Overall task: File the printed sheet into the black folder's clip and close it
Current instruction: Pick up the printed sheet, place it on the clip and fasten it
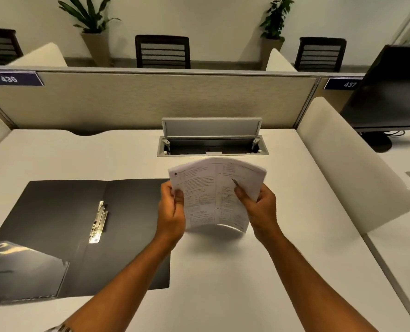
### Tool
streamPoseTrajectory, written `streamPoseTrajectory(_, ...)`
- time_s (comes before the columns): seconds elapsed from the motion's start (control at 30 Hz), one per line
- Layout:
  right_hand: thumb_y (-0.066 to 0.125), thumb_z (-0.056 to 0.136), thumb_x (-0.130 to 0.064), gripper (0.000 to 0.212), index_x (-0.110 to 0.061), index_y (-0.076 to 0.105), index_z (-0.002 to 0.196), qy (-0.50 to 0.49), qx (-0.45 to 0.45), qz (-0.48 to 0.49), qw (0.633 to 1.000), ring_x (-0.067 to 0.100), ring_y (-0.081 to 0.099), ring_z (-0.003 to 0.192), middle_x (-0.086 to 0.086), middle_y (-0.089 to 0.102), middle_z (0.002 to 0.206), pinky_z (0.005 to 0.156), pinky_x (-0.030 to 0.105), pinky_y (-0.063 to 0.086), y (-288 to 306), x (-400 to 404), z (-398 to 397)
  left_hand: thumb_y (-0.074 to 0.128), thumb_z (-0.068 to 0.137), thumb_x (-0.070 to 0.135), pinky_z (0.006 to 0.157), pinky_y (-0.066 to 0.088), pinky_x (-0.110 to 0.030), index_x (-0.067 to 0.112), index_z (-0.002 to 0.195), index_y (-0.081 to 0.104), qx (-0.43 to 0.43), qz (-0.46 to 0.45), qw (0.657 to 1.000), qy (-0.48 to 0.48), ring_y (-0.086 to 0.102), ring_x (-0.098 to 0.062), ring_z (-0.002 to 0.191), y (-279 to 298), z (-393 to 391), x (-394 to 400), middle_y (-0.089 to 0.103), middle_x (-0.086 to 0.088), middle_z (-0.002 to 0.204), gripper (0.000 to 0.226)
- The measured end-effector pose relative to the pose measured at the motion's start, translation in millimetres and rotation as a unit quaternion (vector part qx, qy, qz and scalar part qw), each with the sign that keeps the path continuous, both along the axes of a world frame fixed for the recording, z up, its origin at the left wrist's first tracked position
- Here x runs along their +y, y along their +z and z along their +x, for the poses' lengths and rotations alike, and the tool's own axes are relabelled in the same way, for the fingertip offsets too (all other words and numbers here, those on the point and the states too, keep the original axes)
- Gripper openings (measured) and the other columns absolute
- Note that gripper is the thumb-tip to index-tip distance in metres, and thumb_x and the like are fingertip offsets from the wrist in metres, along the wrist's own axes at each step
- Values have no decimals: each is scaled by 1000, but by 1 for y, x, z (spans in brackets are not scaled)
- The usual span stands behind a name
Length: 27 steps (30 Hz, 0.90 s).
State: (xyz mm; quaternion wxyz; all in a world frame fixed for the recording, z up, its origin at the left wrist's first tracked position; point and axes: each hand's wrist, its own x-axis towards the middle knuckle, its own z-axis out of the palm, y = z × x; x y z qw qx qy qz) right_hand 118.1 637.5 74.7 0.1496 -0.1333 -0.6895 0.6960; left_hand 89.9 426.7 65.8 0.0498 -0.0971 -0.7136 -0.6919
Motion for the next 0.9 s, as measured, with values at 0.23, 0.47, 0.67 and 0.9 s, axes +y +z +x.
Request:
streamPoseTrajectory(0.23, 78, 90, -20, 28, -31, 71, 115, -4, -55, -16, 998, 25, 74, 97, -5, 78, 100, 70, 29, 65, -21, -8, 6, 45, 102, 10, 76, 62, -31, 38, 122, 40, -25, -61, 998, -19, 63, -15, 110, -8, 5, 5, 60, 11, 117, 36)
streamPoseTrajectory(0.47, 79, 89, -20, 28, -38, 71, 108, -12, -63, -25, 998, 17, 74, 91, -12, 79, 94, 61, 20, 61, -31, -12, 11, 45, 102, 10, 76, 61, -26, 28, 125, 38, -29, -61, 998, -13, 62, -10, 110, -21, 7, 5, 58, 9, 118, 30)
streamPoseTrajectory(0.67, 79, 89, -16, 31, -30, 71, 116, -3, -76, -31, 997, 23, 73, 99, -2, 78, 106, 66, 26, 64, -36, -9, 9, 47, 102, 12, 78, 60, -23, 27, 130, 35, -62, -89, 994, -19, 64, -20, 109, -33, 10, 6, 58, 7, 120, 35)
streamPoseTrajectory(0.9, 83, 85, -15, 30, -31, 70, 107, -24, -19, -19, 999, 15, 75, 91, -12, 78, 99, 66, 21, 61, -28, 1, 16, 47, 97, 34, 73, 62, -29, 37, 121, 36, -48, -35, 998, -10, 66, -16, 108, -13, 5, 4, 60, 16, 112, 26)
